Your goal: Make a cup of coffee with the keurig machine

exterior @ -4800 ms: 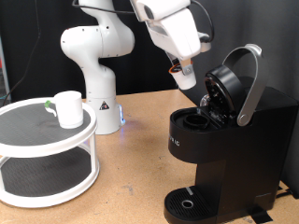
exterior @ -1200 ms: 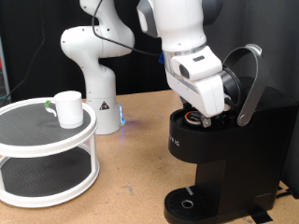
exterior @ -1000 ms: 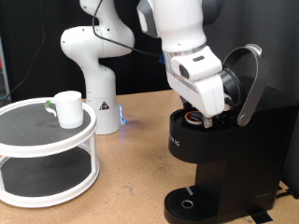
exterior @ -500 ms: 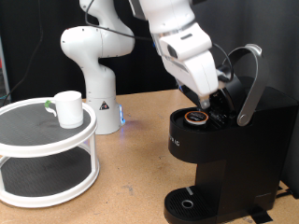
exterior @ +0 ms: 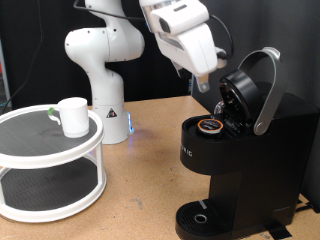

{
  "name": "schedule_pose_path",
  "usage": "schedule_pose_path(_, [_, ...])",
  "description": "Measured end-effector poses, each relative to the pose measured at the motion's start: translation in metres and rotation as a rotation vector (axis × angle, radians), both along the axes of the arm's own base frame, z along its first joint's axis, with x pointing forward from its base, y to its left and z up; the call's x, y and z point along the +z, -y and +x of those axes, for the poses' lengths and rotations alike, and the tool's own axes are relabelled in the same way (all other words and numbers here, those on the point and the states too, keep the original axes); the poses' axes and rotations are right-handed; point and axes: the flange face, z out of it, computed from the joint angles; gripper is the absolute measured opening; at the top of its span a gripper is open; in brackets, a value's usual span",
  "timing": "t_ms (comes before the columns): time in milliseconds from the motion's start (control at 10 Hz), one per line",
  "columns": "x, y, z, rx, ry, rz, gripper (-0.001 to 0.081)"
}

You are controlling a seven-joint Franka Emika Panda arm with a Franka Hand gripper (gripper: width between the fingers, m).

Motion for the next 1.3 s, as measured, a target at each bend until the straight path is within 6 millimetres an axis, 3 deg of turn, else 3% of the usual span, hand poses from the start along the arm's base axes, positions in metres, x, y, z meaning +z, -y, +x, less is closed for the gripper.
schedule_pose_path(400, [0.007,0.006,-0.002,-0.004,-0.009,0.026,0.0805])
schedule_pose_path(1000, [0.057,0.025,-0.003,-0.023,0.002,0.104,0.0805])
schedule_pose_path(1300, [0.058,0.023,-0.004,-0.021,-0.009,0.126,0.0805])
